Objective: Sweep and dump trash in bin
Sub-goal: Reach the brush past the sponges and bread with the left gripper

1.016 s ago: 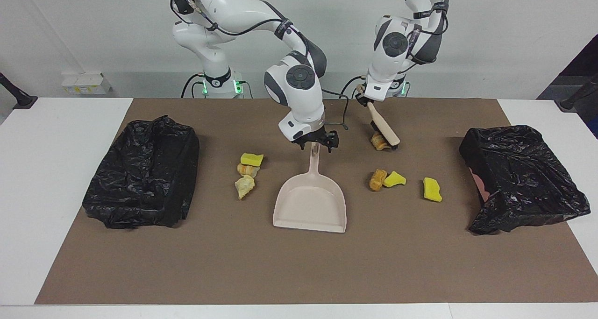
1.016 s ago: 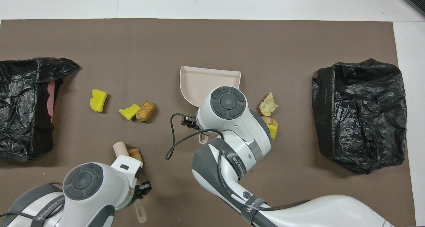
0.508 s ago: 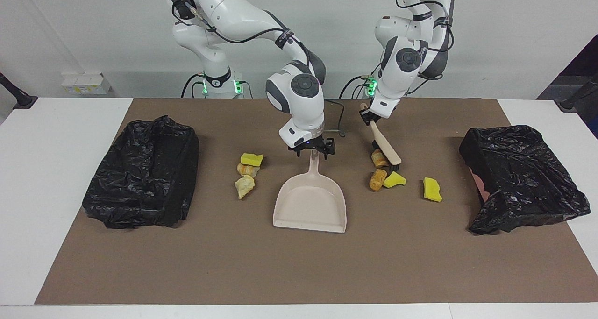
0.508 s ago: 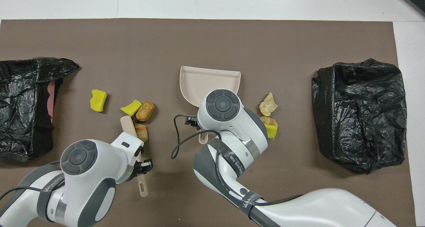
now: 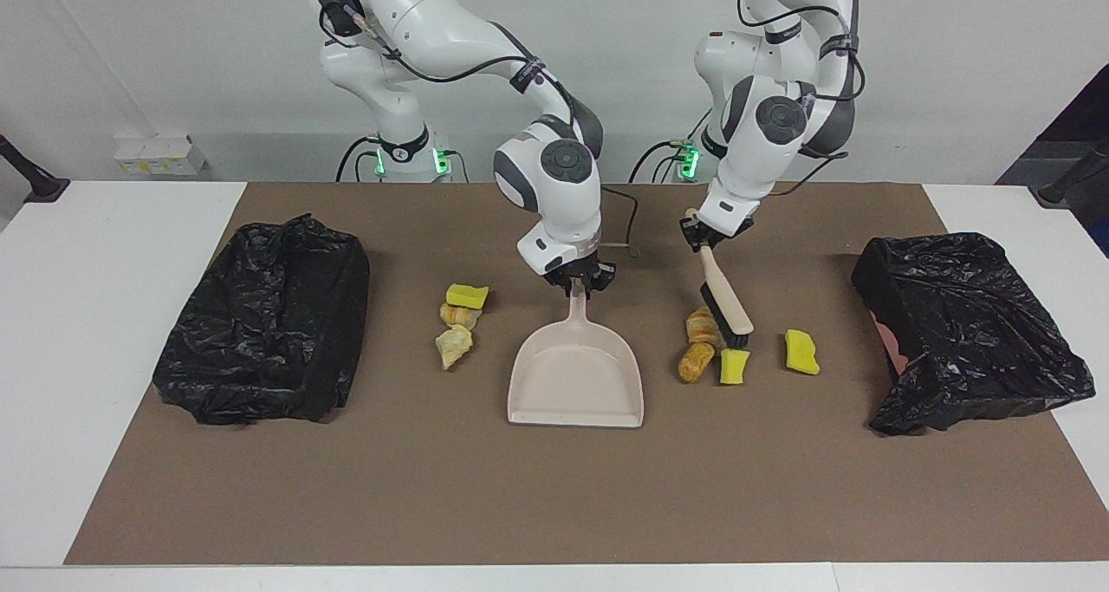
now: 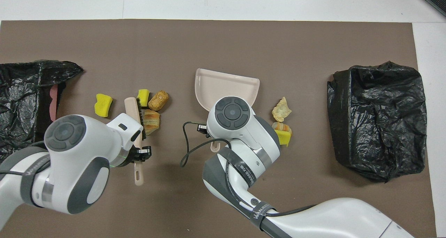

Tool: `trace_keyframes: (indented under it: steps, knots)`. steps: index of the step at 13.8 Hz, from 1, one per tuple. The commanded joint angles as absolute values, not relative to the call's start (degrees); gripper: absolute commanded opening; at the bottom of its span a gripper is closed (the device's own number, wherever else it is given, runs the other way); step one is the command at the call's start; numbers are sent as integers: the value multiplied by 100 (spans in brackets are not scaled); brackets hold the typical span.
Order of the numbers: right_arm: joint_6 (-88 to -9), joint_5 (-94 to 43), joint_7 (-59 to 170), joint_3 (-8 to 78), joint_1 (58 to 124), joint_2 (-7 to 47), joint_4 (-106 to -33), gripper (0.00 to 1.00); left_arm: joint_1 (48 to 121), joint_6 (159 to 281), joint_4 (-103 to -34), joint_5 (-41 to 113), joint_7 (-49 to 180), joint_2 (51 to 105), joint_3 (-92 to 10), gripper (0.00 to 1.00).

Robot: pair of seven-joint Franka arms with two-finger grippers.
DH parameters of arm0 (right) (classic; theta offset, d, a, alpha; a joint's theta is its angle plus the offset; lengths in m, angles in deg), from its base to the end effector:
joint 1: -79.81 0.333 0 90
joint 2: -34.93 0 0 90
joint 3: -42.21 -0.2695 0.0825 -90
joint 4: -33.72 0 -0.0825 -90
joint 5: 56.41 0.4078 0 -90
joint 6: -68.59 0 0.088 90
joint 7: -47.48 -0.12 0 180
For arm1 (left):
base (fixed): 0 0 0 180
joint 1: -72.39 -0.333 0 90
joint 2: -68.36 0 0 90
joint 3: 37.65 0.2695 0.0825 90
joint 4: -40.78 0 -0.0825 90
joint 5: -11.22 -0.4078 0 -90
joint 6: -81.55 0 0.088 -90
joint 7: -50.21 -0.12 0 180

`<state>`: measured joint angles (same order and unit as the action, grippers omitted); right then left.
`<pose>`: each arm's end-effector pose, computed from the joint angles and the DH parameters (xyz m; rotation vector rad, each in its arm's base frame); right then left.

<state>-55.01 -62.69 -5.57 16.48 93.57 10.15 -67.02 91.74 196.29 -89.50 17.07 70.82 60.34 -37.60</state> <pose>0.5170 0.4013 0.2757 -3.0511 0.3270 0.0885 0.4739 -0.1738 0.3333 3.0907 0.1109 -0.2385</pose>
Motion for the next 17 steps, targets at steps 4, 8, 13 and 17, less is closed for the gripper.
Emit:
trace_keyframes:
  steps: [4,8,13,17]
  knots:
    - [-4737,-6353,1940,1479,9124,1505,-6692,0,8120,19413,-8307,1070,5453,6360,-3800,0]
    - [-3296,-6344,5397,1496,8869,2042,-6727,0,7355,19615,-7832,771,4453,6913,-3800,0]
    - [-4099,-6353,7578,1505,8684,1886,-7017,0,6800,20326,-7427,191,3413,7740,-3800,0]
    - [-4593,-6362,7235,1488,8833,1595,-7008,0,6966,20258,-7523,-108,3369,7767,-3817,0]
